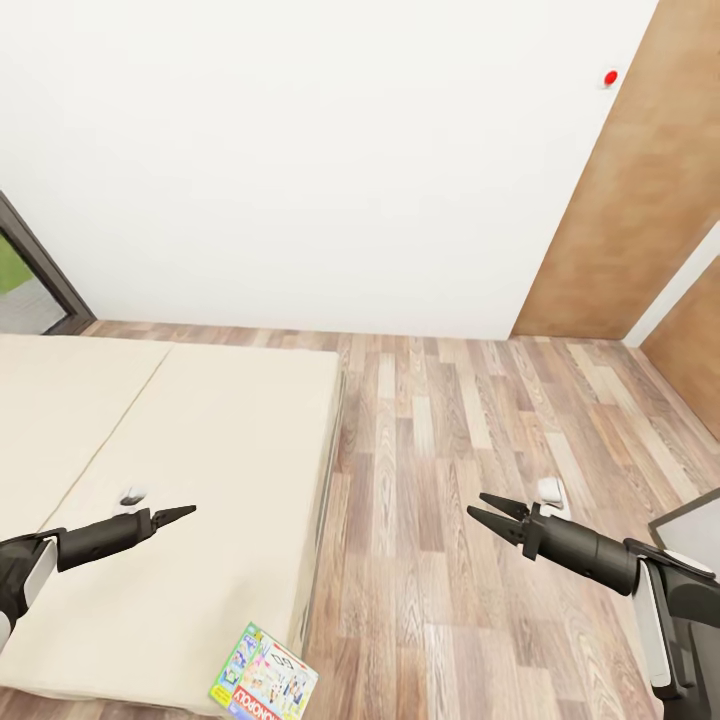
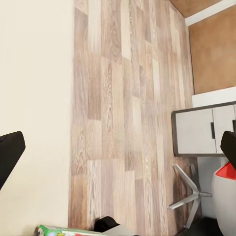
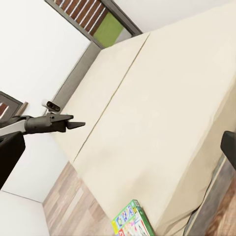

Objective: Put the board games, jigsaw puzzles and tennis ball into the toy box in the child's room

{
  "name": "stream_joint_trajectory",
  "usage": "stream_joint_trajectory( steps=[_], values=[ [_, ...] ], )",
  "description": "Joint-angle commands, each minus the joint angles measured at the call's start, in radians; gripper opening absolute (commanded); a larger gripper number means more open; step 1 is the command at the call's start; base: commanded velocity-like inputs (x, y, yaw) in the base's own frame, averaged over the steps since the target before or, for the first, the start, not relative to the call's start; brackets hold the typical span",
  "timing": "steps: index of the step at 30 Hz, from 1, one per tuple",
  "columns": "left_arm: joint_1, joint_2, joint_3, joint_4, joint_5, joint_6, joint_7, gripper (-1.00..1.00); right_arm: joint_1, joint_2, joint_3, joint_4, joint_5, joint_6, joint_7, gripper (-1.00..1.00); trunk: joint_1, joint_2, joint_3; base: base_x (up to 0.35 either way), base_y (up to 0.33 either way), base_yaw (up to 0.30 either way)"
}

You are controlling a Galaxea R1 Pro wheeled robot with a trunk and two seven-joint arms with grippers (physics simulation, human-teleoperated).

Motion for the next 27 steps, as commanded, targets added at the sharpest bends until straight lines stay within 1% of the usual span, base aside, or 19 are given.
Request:
stream_joint_trajectory(
  steps=[1, 11, 27],
  values=[
    [-0.001, 0.000, 0.003, 0.000, 0.000, 0.010, -0.004, 1.00, -0.001, 0.000, 0.000, 0.000, -0.003, 0.008, 0.002, 1.00, 0.000, -0.001, 0.000, 0.000, 0.000, 0.000],
    [-0.001, -0.001, 0.002, 0.000, 0.000, 0.010, -0.003, 1.00, -0.001, 0.000, 0.001, 0.000, -0.002, 0.008, -0.001, 1.00, 0.000, -0.001, 0.013, 0.000, 0.000, 0.000],
    [-0.001, -0.001, 0.001, 0.000, 0.000, 0.010, -0.003, 1.00, -0.001, 0.000, 0.002, 0.000, -0.001, 0.008, -0.001, 1.00, 0.000, -0.001, 0.016, 0.000, -0.006, 0.000]
  ],
)
